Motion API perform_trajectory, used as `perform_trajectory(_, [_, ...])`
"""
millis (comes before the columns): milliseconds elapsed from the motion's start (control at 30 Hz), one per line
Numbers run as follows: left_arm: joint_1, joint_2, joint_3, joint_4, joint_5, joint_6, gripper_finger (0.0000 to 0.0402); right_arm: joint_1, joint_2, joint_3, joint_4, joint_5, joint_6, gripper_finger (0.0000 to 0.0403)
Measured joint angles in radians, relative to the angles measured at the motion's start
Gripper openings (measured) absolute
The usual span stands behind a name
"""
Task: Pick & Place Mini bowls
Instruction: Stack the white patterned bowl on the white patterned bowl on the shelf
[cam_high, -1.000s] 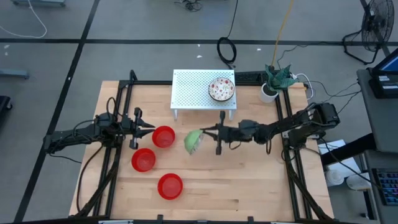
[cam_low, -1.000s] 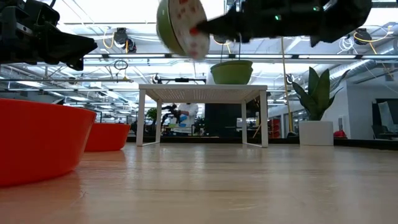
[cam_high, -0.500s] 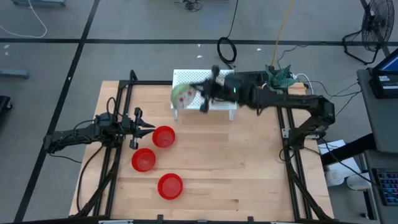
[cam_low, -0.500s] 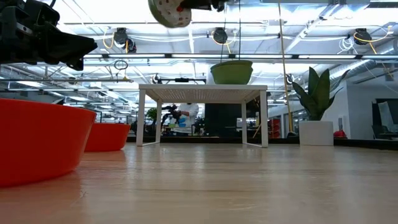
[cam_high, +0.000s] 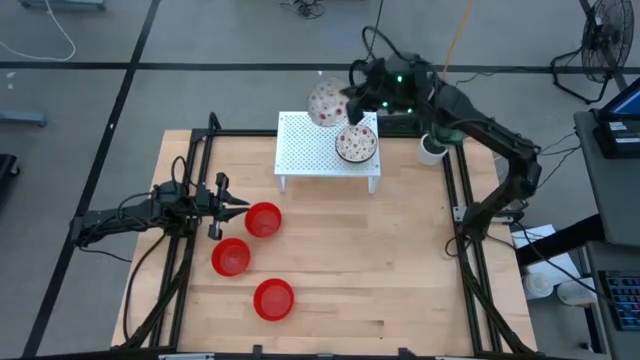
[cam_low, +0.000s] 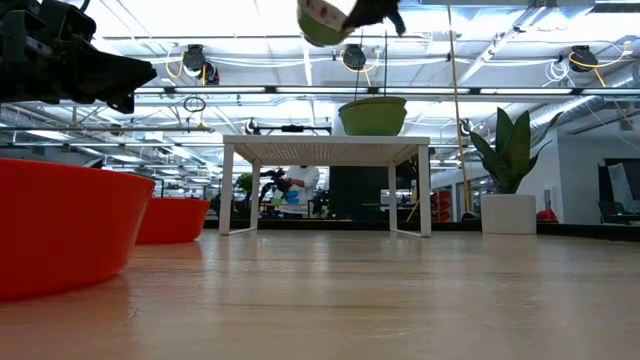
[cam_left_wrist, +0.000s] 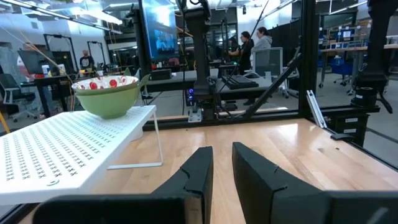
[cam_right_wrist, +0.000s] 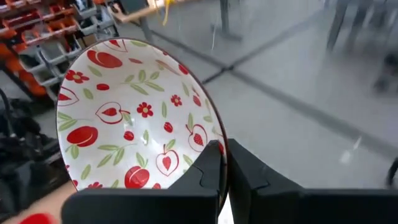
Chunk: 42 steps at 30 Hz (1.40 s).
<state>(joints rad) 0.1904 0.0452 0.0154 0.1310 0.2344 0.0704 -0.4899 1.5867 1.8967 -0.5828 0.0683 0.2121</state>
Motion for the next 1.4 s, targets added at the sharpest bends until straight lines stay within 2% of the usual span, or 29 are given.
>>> perform_trajectory(133, [0.0,0.0,0.0,0.0,0.0,0.0,0.0065,-0.089,0.0,0.001,-0.135,-0.146,0.108,0.0])
perform_trajectory(367, [0.0,0.0,0.0,0.0,0.0,0.0,0.0065,-0.178,0.001,-0.014,-0.292,-0.335,0.189,0.0])
perform_trajectory(533, [0.0,0.0,0.0,0.0,0.0,0.0,0.0065,-0.192,0.001,-0.017,-0.387,-0.333,0.196,0.0])
perform_trajectory(1400, [0.0,0.0,0.0,0.0,0.0,0.0,0.0065,-0.187,0.001,-0.166,-0.447,-0.334,0.233,0.0])
